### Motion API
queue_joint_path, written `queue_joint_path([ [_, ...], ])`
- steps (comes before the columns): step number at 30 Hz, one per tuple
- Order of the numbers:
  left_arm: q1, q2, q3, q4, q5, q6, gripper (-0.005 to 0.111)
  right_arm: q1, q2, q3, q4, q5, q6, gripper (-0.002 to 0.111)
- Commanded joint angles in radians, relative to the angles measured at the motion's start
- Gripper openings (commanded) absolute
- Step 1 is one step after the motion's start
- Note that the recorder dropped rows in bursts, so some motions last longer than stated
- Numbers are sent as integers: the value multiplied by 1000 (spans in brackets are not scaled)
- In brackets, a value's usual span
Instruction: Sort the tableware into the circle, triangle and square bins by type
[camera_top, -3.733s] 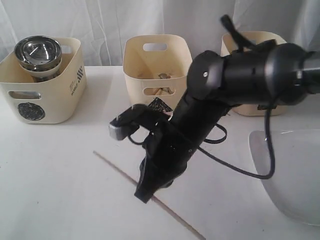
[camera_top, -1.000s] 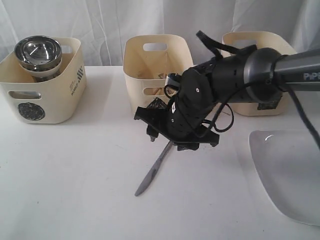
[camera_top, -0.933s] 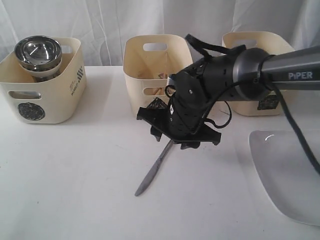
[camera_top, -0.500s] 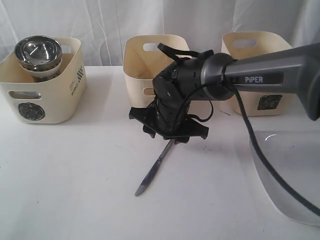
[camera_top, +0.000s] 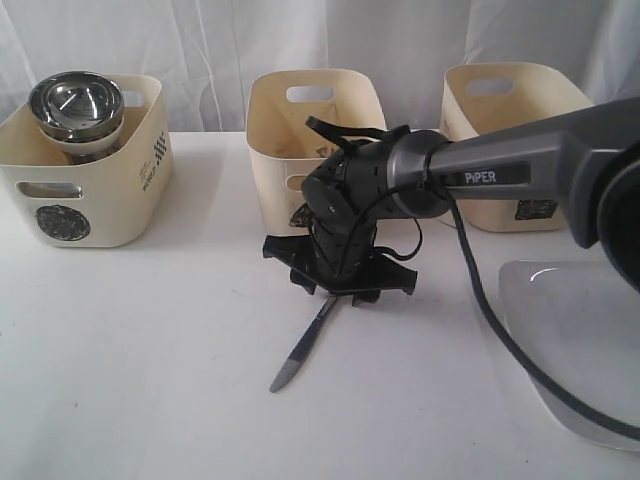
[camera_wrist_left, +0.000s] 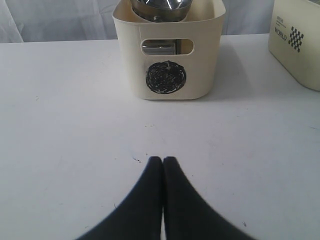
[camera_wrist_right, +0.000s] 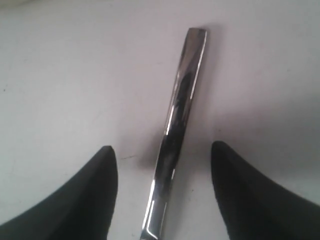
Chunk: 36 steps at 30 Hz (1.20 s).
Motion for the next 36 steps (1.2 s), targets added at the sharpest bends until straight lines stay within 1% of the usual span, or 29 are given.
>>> queue_joint_path([
  [1,-2,-4,4,-6,-2,-6,0,1,13,-2,-14,10,8,52],
  [4,-2,-4,4,-6,-2,-6,0,1,22,-2,-14,23,8,45],
  [7,-2,-4,4,-6,-2,-6,0,1,28,0,-19,43,8,27],
  [9,-2,-4,4,-6,-2,-6,0,1,29,0,-27,62,3,10],
  [10,-2,-4,4,-6,-2,-6,0,1,29,0,-27,70,0,4],
  [11,-2,-4,4,-6,-2,-6,0,1,26,0,-27,72,-9,0],
  [16,-2,-4,4,-6,-2,-6,0,1,-10,0,-25,48,-88,0],
  [18,-2,-4,4,-6,-2,-6,0,1,-39,10,-23,6,-116,0],
  [22,-2,-4,4,-6,-2,-6,0,1,-118,82,-13,-144,-166,0],
  [30,-2,-4,4,-6,-2,-6,0,-18,-251,283,10,-482,-168,0],
  [36,-2,-4,4,-6,-2,-6,0,-52,-347,380,68,-652,-164,0],
])
